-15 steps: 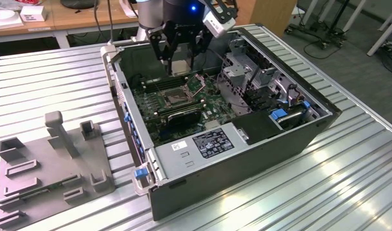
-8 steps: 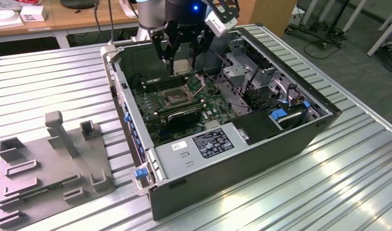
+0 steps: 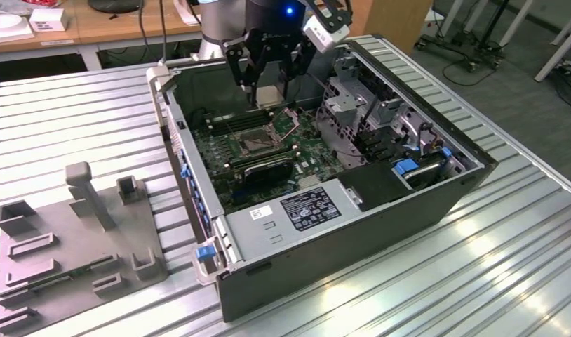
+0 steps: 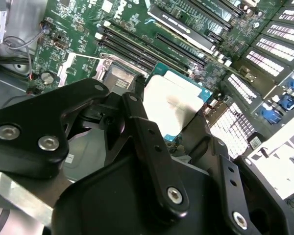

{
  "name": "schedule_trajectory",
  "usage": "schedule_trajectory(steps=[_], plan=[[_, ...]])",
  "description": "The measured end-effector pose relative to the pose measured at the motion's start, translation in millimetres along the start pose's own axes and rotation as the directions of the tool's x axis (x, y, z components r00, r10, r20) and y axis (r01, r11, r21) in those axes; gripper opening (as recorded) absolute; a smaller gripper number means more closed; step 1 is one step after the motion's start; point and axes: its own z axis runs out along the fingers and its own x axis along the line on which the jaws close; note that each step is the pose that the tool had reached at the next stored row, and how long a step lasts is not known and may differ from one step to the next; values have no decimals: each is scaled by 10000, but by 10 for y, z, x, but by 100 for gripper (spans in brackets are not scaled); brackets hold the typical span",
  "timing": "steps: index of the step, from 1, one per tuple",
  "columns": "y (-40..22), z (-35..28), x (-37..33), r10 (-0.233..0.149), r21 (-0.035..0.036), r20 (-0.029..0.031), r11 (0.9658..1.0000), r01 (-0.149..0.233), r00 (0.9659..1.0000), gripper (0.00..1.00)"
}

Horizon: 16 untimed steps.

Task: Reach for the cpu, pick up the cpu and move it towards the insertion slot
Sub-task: 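Pick up the cpu and move it towards the insertion slot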

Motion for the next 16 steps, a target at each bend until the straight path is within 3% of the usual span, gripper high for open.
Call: schedule_trajectory(steps=[16], plan=[[121, 8, -47, -1, 1, -1, 10000, 1, 10000, 55]])
